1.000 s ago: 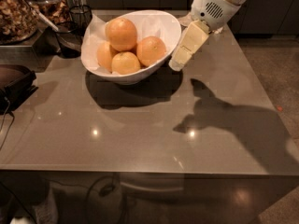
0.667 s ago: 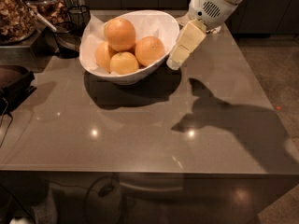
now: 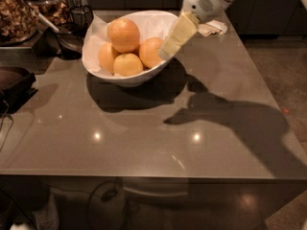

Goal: Pick orange from white bowl

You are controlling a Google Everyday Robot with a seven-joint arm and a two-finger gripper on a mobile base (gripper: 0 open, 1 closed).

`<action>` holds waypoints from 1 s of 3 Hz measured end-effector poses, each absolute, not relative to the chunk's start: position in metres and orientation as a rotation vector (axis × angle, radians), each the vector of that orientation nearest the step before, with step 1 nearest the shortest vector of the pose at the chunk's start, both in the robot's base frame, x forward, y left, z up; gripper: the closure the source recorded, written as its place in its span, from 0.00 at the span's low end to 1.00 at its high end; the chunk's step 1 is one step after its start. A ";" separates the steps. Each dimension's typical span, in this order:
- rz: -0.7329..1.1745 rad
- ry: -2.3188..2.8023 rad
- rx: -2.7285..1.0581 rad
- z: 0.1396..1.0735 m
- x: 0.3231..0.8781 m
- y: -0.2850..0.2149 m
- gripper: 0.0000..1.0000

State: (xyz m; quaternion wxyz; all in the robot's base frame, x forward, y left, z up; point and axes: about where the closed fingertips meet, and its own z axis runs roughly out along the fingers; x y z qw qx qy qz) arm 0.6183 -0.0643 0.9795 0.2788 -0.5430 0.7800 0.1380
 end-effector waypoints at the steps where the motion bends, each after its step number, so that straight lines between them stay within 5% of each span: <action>1: 0.293 2.053 -1.465 0.998 0.643 -0.038 0.00; 3: 0.231 2.022 -1.522 0.995 0.658 -0.011 0.00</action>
Offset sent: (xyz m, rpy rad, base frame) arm 0.0577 0.0843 0.0251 -0.1346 -0.1786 0.1140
